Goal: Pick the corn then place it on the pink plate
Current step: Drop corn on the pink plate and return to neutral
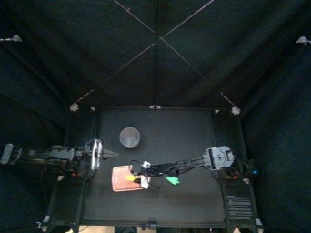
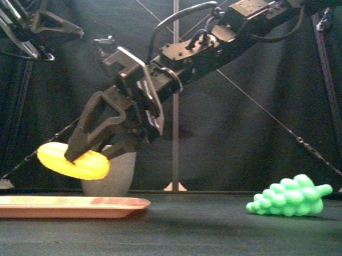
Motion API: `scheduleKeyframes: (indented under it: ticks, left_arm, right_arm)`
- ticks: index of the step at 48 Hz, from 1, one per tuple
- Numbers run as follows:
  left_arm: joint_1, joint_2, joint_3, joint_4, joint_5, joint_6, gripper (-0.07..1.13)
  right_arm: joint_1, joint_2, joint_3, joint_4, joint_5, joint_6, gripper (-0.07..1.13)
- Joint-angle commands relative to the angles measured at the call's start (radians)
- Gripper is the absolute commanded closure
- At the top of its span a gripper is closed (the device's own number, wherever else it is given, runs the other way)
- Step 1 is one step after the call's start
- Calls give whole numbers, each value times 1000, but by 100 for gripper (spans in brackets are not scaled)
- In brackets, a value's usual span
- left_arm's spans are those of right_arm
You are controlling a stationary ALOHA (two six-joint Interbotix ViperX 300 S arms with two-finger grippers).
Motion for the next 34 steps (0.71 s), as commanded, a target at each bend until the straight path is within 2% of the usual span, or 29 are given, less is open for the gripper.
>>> scheduleKeyframes:
  ticks: [1,8,15,23,34]
  left_arm:
    - [3,2,-17,0,-3,2,109]
    - [3,2,-17,0,-3,2,109]
    - [9,2,-17,2,-3,2,109]
    - [18,0,-18,2,-3,2,109]
    - [23,-5,-20,2,-3,2,109]
  right_arm:
    - [-6,-14,-48,-6,0,-2,33]
    - [-8,-11,-31,-6,2,-2,16]
    - [-8,-17,-6,-6,-3,0,5]
    - [-15,-115,43,-35,3,-3,4]
    - [-69,-350,192,-104,-32,-2,4]
